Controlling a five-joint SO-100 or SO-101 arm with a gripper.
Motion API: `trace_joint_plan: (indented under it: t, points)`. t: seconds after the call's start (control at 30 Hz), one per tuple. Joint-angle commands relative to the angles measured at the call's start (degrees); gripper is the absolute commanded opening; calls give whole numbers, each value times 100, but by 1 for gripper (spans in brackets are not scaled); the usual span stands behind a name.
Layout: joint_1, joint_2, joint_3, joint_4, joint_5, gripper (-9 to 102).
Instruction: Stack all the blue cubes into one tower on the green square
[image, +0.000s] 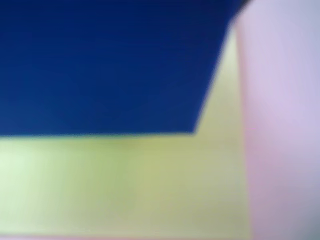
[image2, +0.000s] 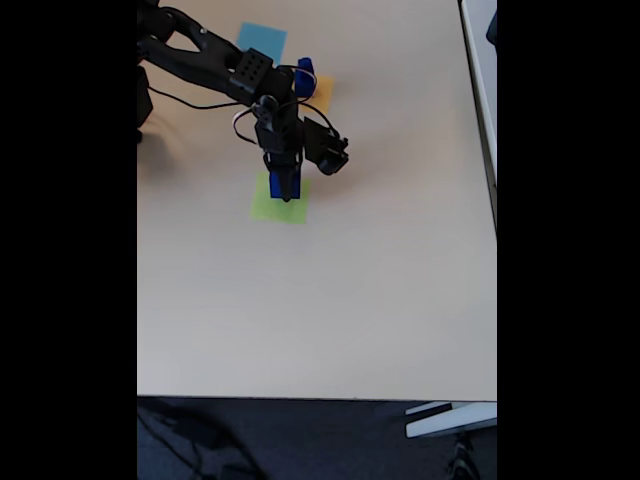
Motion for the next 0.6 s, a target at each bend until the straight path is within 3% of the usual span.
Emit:
trace_joint_plan:
  t: [0.0, 0.57]
  points:
    - [9, 97, 26, -79, 97, 0]
    - [193, 88, 246, -299, -44, 0]
